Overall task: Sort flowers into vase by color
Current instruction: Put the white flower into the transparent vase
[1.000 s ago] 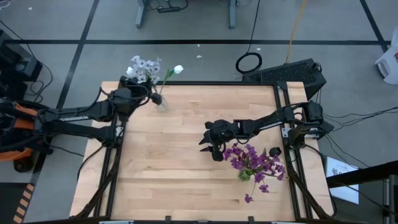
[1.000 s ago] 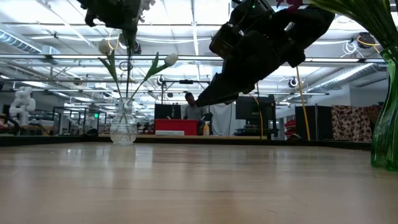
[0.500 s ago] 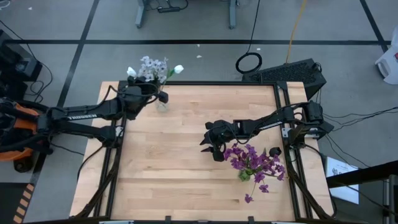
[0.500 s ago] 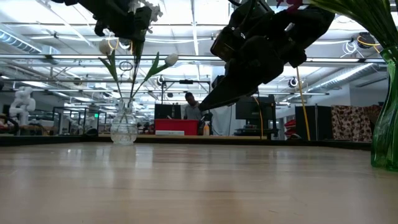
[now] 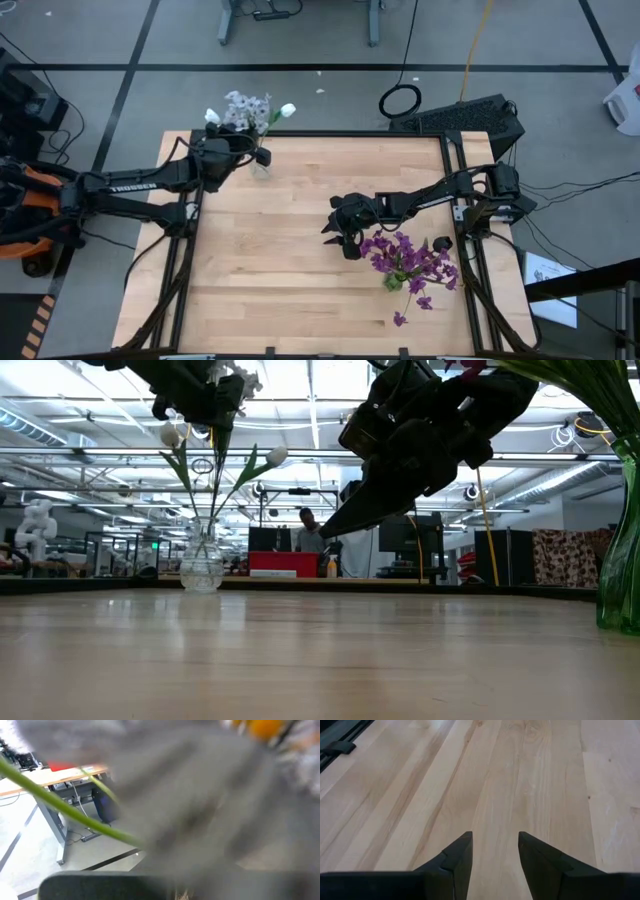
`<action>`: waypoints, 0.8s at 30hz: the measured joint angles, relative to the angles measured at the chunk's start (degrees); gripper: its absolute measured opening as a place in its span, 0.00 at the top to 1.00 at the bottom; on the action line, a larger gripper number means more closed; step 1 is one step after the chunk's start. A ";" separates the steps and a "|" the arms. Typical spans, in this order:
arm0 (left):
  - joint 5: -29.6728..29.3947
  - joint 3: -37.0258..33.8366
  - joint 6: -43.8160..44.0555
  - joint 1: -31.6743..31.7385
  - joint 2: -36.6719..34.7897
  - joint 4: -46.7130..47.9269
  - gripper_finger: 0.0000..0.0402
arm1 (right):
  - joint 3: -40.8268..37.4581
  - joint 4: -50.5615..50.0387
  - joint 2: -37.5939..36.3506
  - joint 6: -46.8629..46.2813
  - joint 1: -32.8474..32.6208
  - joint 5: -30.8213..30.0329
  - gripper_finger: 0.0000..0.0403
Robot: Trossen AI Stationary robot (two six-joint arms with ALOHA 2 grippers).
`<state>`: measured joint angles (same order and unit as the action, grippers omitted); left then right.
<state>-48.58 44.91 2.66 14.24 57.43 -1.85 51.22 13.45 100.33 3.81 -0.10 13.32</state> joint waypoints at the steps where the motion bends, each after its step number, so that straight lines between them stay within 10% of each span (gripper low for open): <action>1: 0.00 0.00 0.00 0.00 0.00 -0.04 0.95 | 0.00 -0.03 0.00 0.00 -0.02 0.00 0.63; 24: -2.40 0.00 -0.06 -1.28 -0.21 0.17 0.95 | 0.00 -0.09 0.00 0.09 -0.02 0.00 0.63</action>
<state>-50.98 44.91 2.60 12.96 57.22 -1.67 51.22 13.37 100.33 3.90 -0.12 13.32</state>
